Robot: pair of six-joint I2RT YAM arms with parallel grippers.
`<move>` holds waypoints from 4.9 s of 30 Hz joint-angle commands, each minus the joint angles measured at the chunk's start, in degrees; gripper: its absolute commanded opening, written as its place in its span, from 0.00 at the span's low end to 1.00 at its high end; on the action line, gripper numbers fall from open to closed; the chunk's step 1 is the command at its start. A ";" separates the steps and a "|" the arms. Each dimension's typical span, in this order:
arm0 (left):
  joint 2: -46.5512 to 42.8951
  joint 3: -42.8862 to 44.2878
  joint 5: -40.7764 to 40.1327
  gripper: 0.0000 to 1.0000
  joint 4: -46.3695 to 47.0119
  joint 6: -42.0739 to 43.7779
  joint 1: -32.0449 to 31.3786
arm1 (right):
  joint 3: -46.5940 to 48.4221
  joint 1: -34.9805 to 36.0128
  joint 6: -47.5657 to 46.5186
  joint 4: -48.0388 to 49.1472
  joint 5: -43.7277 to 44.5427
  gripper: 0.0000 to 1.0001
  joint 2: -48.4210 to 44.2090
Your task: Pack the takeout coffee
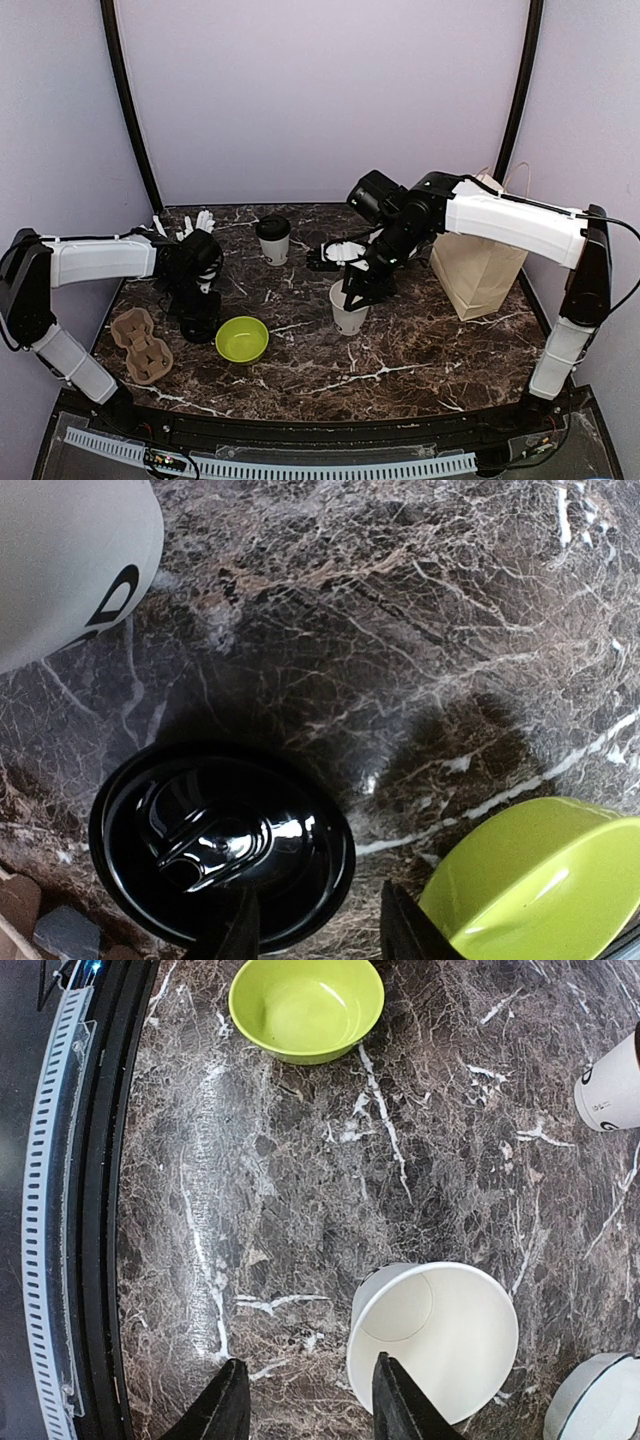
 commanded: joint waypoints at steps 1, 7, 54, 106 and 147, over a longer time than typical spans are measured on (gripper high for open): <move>1.55 0.18 0.92 0.44 1.29 0.55 0.16 | 0.43 0.16 0.05 -0.34 -0.35 0.42 -0.05; 3.25 -0.62 0.36 0.41 1.37 0.99 0.16 | 1.45 0.16 -0.13 -0.75 -0.26 0.42 0.80; -6.11 1.57 -1.80 0.34 -6.26 2.30 -1.07 | 3.44 -0.79 2.41 -1.09 -2.20 0.43 -0.76; -13.13 24.39 30.19 0.07 -0.85 7.66 -8.44 | 7.78 -10.88 6.72 2.40 -15.27 0.49 -3.78; 6.40 24.86 50.57 0.05 73.65 -10.95 -7.22 | 6.47 -20.00 75.68 63.65 -52.18 0.85 5.31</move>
